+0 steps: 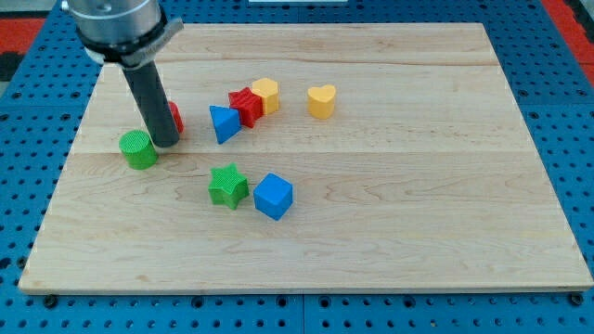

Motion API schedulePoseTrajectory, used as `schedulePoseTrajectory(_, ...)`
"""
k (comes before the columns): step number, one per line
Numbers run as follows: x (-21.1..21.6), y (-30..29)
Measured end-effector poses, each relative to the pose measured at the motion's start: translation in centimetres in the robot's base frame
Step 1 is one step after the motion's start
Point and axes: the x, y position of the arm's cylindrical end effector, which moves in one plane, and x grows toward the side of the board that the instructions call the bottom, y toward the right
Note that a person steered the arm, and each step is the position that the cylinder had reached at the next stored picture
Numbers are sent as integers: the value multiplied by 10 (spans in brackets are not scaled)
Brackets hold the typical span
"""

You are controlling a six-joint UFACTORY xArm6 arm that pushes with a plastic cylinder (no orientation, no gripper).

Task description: Slide red circle into red star and the triangle

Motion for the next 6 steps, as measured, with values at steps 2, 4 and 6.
schedulePoseTrajectory(2,-15,-40)
schedulePoseTrajectory(4,-44,-43)
schedulePoseTrajectory(6,-54,40)
